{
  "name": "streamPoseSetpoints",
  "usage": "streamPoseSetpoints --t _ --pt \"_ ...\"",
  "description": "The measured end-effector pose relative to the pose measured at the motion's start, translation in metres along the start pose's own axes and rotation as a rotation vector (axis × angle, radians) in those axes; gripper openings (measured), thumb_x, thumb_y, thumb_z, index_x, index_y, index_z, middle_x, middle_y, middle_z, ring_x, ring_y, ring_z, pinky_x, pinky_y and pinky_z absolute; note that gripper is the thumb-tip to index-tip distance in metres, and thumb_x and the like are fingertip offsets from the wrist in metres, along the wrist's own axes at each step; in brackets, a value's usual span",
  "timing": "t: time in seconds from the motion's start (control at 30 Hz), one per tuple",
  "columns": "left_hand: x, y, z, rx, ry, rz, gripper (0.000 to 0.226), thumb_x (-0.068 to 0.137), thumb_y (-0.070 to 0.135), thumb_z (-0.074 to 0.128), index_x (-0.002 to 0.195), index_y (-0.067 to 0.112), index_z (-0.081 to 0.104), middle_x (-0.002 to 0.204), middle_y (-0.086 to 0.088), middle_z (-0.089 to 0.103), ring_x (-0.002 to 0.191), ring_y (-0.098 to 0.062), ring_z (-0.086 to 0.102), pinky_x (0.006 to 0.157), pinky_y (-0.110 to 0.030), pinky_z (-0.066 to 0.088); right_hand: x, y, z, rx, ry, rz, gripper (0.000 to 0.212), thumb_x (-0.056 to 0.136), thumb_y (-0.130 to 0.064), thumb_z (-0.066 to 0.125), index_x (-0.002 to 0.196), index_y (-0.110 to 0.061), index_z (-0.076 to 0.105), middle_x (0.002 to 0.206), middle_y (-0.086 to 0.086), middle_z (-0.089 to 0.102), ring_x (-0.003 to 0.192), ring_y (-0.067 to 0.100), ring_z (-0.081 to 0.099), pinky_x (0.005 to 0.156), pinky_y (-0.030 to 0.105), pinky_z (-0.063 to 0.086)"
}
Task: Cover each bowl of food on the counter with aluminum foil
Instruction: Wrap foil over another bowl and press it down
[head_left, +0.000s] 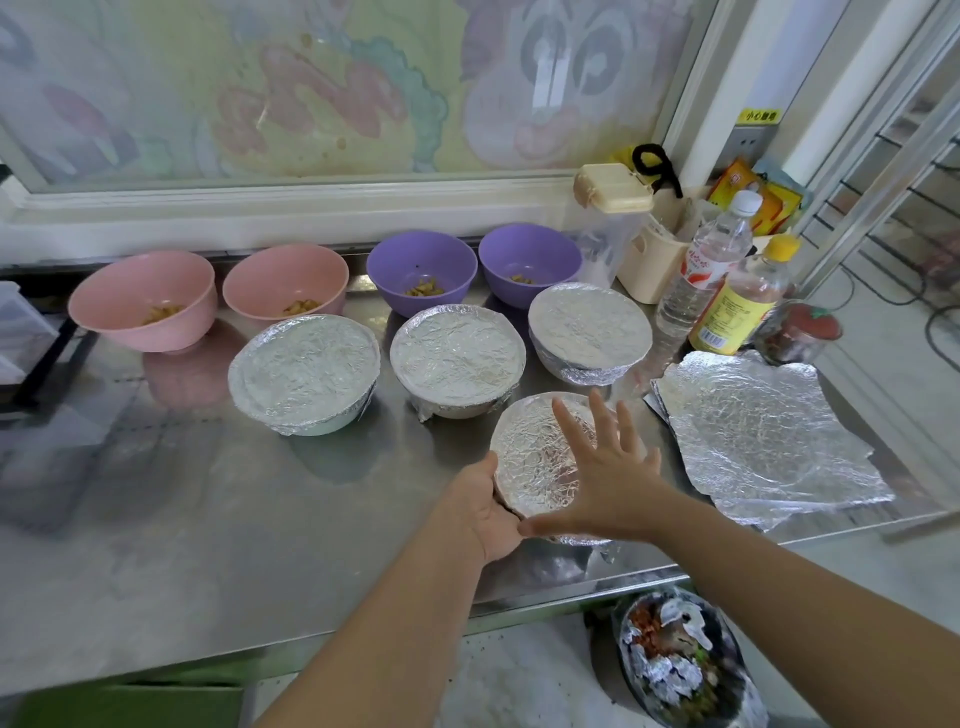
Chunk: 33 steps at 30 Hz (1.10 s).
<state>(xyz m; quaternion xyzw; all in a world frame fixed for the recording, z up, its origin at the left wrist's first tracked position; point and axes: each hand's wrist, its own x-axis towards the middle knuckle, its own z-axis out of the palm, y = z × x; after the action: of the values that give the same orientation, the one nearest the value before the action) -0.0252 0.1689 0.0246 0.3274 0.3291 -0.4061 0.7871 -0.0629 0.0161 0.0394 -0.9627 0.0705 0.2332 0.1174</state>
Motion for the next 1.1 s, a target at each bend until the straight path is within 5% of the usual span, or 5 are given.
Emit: streamPoseSetpoints --t 0.17,0.33,0.9,1.03,1.1 --pt "0.004 0.001 0.000 0.006 0.017 0.012 0.045 0.107 0.032 0.039 0.130 -0.002 0.057 0.125 -0.025 0.064 0.118 -0.042 0.058 0.107 -0.056 0.041 0.001 0.002 0.005 -0.076 0.002 -0.014 0.146 0.046 -0.101 0.057 0.142 -0.049 -0.041 0.153 -0.001 -0.050 0.144 0.037 -0.038 0.111 0.080 0.003" --pt "0.003 0.001 0.004 -0.039 0.004 0.007 0.047 0.108 0.031 0.035 0.132 -0.004 0.056 0.127 -0.026 0.062 0.107 -0.041 0.061 0.094 -0.055 0.042 0.001 -0.002 0.011 -0.118 0.036 0.006 0.143 0.048 -0.102 0.051 0.142 -0.046 -0.041 0.155 0.000 -0.047 0.146 0.037 -0.035 0.112 0.079 0.003" --pt "0.009 0.000 0.009 -0.133 -0.010 -0.005 0.048 0.109 0.028 0.030 0.130 -0.008 0.054 0.127 -0.029 0.060 0.122 -0.044 0.053 0.095 -0.058 0.038 0.002 0.001 0.022 -0.099 0.138 -0.001 0.140 0.046 -0.097 0.049 0.144 -0.048 -0.038 0.156 -0.003 -0.046 0.148 0.034 -0.034 0.112 0.076 0.005" --pt "0.014 0.008 0.008 -0.032 0.023 -0.001 0.043 0.107 0.024 0.034 0.125 -0.006 0.059 0.122 -0.029 0.064 0.120 -0.044 0.057 0.101 -0.062 0.040 0.001 0.002 0.018 -0.014 0.103 0.033 0.147 0.043 -0.103 0.054 0.145 -0.049 -0.037 0.153 -0.005 -0.049 0.144 0.035 -0.040 0.111 0.077 0.002" --pt "0.017 0.018 0.010 0.054 0.075 0.026 0.033 0.104 0.014 0.038 0.112 -0.007 0.063 0.112 -0.026 0.067 0.116 -0.042 0.059 0.089 -0.062 0.045 0.004 0.009 0.011 0.124 0.094 0.092 0.149 0.036 -0.108 0.046 0.148 -0.049 -0.032 0.155 -0.005 -0.047 0.145 0.037 -0.036 0.114 0.074 0.004"
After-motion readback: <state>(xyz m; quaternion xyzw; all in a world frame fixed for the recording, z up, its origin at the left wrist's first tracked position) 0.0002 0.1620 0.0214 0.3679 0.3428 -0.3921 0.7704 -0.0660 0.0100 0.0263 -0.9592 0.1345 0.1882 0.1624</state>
